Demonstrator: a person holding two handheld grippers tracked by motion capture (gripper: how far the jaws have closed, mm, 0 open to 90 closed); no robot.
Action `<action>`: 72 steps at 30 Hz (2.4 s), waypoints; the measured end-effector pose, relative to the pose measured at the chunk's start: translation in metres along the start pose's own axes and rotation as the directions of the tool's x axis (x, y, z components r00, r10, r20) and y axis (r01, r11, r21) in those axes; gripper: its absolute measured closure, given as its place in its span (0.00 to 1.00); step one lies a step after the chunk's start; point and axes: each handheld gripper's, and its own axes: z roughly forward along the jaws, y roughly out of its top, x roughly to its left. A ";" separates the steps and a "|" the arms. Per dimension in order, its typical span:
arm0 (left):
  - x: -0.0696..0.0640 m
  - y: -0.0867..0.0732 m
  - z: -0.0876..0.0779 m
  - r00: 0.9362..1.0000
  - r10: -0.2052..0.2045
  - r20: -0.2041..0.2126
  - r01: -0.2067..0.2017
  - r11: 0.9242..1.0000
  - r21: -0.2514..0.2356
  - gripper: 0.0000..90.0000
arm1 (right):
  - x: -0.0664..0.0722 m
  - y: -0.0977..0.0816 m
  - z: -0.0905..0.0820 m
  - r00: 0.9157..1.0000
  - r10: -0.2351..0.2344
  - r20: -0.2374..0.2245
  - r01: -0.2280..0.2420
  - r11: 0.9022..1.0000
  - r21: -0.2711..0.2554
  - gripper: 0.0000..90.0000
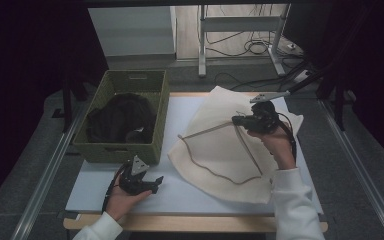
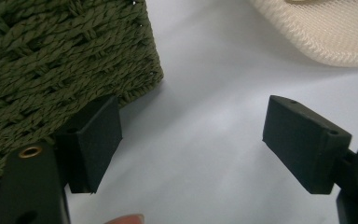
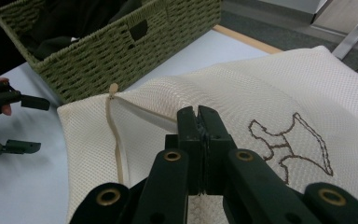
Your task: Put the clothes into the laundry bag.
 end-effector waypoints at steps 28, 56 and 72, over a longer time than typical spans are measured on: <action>-0.008 0.013 -0.017 0.999 -0.035 0.020 0.037 0.996 -0.083 0.27 | -0.008 -0.005 -0.010 1.000 0.013 -0.013 -0.013 1.000 -0.025 0.99; 0.032 0.098 -0.071 0.986 -0.164 0.009 0.163 0.976 -0.144 0.26 | -0.004 -0.007 -0.005 1.000 0.004 0.000 -0.004 1.000 -0.010 0.99; 0.079 0.122 -0.060 0.952 -0.307 0.020 0.307 0.948 -0.081 0.23 | -0.003 -0.007 -0.006 1.000 0.004 0.002 -0.004 1.000 -0.006 0.99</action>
